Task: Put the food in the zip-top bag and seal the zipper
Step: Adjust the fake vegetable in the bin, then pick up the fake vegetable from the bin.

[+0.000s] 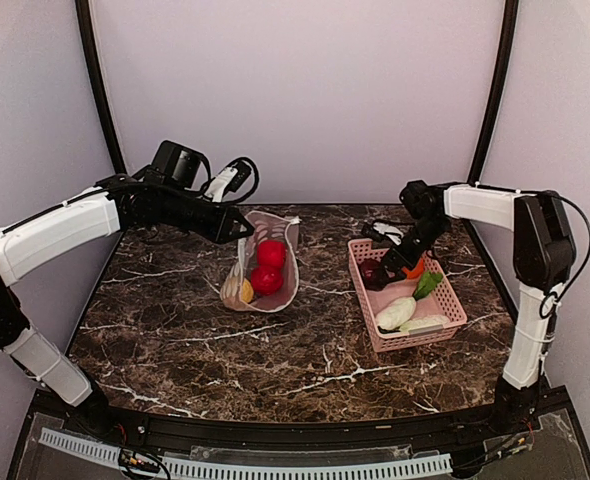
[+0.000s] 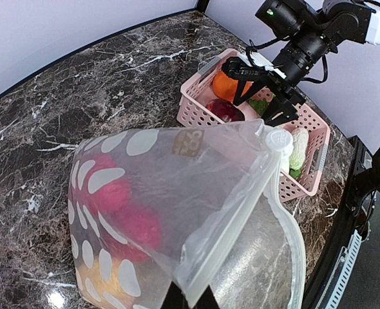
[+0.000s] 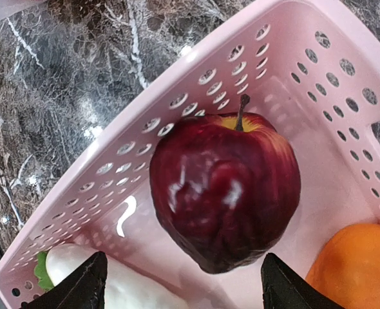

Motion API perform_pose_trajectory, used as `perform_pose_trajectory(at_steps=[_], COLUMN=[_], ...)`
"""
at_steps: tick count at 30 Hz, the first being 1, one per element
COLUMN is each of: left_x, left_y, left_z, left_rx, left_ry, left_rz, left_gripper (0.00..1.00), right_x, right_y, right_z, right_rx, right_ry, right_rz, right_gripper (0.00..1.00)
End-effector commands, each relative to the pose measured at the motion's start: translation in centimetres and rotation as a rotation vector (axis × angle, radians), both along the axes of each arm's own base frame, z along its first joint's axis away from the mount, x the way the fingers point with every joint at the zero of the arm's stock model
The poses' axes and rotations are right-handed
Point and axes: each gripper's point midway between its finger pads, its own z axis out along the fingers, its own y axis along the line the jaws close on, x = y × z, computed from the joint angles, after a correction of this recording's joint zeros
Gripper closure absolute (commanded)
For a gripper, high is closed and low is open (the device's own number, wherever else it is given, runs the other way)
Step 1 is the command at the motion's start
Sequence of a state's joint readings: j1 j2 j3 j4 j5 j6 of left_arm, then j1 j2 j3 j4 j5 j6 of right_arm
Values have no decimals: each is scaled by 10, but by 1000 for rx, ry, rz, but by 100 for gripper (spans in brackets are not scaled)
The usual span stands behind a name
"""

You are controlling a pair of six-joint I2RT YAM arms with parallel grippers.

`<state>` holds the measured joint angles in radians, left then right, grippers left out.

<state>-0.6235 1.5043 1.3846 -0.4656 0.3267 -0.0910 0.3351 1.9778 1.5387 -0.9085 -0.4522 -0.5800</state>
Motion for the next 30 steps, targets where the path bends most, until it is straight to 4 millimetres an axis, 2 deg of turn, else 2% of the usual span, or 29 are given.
perform_pose_trajectory(at_steps=[1,5,11,17,25,28,30], left_x=[-3,-2,-1,-1,-2,-2,-2], left_y=[0,-2,-1,-2,-3,-3,-3], left_z=[-3,-7,-9,-11,-11,-11,-12], left_rx=[-12,-12,-6,-5,-8,-7,-6], left_ry=[26,41,42,47,51,53,55], left_rz=[-7,-12,-8,-9,-14,-15,-15], left_gripper=[99,99,99,99,99,99,99], right_x=[-8,13,26,24,18,16,17], right_y=[-5,-1,13,19,3,3,5], right_z=[20,25,14,-3,-38,-39,-31], right_rx=[-10,-14,-9,-30,-156,-154,-140], right_ry=[-34,-49,-12,49,81,91,74], right_rz=[-37,-90,-87,-97,-132,-133,-131], right_gripper=[21,20,19,19,20,23,28])
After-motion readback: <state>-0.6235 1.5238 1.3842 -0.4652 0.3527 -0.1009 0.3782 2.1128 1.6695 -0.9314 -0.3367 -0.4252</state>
